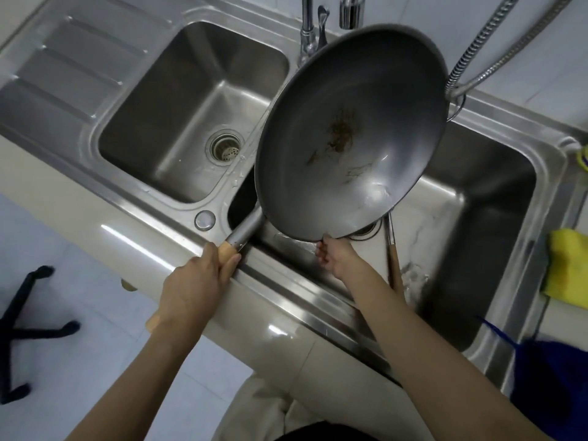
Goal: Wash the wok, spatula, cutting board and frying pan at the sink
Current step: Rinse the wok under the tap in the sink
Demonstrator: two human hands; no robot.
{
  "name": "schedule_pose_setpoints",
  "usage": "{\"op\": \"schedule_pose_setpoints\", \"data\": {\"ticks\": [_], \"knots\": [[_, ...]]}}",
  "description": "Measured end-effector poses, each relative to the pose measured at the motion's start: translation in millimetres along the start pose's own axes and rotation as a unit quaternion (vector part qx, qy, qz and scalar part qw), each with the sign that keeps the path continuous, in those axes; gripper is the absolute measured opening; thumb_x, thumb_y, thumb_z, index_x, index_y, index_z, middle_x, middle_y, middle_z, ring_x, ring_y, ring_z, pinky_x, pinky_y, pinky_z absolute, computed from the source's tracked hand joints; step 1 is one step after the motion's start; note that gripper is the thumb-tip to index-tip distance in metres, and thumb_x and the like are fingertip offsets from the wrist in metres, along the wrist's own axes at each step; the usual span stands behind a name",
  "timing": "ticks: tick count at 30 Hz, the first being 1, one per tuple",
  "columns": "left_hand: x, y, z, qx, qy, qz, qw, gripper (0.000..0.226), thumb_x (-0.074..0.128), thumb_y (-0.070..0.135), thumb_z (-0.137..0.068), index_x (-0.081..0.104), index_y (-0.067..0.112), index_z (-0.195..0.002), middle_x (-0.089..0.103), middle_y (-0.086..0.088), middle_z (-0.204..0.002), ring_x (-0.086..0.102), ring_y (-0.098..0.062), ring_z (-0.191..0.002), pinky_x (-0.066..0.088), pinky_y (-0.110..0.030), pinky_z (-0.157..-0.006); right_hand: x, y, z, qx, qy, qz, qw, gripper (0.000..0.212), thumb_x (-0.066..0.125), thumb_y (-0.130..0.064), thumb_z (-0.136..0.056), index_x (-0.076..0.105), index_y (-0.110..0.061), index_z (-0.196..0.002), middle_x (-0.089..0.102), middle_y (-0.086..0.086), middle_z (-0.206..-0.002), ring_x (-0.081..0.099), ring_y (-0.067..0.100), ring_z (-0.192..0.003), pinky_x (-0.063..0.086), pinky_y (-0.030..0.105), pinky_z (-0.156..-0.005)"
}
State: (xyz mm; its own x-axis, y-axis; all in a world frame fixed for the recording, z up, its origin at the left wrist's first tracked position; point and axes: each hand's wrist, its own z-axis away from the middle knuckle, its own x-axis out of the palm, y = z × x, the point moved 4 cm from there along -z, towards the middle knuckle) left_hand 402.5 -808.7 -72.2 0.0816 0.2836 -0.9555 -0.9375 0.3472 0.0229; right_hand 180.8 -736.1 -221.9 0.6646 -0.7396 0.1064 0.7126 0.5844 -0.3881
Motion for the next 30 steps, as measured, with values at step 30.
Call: {"op": "schedule_pose_setpoints", "data": {"ticks": [30], "knots": [[1,24,51,-0.025,-0.249,0.340,0.906,0.040,0.048,0.055,-0.094,0.054,0.015,-0.097,0.055,-0.008,-0.066,0.048,-0.014,-0.047,0.042,-0.026,-0.043,-82,14,62,-0.079,0.063,-0.061,0.993,0.026,0.042,-0.015,-0.101,0.049,-0.014,-0.076,0.050,0.002,-0.064,0.042,0.010,-0.052,0.034,0.019,-0.050]]}}
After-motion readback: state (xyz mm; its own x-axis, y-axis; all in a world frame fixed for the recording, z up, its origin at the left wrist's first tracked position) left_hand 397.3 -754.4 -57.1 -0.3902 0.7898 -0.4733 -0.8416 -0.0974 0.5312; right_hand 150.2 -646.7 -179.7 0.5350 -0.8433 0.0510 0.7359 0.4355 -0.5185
